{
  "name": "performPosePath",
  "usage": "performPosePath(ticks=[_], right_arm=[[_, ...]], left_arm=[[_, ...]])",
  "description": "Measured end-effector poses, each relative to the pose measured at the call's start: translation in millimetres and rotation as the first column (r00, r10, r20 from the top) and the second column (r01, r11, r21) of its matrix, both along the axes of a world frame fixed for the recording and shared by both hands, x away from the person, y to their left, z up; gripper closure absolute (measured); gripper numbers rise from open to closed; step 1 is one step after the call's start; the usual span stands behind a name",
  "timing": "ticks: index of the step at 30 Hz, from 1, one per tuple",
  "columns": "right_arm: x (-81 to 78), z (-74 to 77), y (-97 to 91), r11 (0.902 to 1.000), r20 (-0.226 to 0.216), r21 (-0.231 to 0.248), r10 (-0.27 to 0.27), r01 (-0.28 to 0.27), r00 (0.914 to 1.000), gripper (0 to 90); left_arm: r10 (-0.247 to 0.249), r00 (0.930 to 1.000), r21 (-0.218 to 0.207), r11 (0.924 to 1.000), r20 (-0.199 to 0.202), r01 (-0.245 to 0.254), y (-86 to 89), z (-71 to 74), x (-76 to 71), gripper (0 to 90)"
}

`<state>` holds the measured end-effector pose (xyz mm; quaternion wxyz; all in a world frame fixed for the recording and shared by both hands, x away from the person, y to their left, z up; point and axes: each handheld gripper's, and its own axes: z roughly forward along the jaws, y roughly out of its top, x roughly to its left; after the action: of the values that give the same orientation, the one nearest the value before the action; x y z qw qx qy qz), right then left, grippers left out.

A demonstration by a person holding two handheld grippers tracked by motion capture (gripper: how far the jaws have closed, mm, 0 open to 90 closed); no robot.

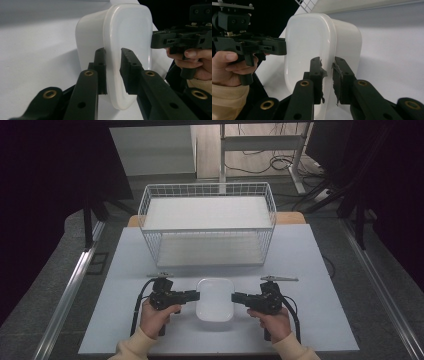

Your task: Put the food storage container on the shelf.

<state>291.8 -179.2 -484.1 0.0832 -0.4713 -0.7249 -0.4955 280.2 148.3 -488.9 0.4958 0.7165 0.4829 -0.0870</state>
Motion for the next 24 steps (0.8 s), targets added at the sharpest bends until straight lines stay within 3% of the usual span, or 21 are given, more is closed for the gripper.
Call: performPosePath(ticks=[6, 15, 24], right_arm=[[-2.4, 3.5, 1.8, 0.9995, 0.057, -0.029, 0.009, -0.008, 0.9983, 80.3], [-3.8, 6.4, 2.3, 0.9993, 0.085, -0.035, 0.018, -0.015, 0.9962, 80.3], [-5.6, 22.2, 2.9, 0.999, 0.151, -0.038, 0.027, -0.021, 0.9882, 80.3]], left_arm=[[-0.001, 0.9999, 0.012, 0.9999, 0.017, 0.0, 0.4, 1.7, -2.0, 78.9], [-0.002, 0.9992, 0.015, 0.9999, 0.04, 0.001, 1.0, 5.7, -4.2, 78.9], [0.002, 0.9948, 0.018, 0.9998, 0.101, -0.003, 1.2, 22.9, -7.0, 79.0]])
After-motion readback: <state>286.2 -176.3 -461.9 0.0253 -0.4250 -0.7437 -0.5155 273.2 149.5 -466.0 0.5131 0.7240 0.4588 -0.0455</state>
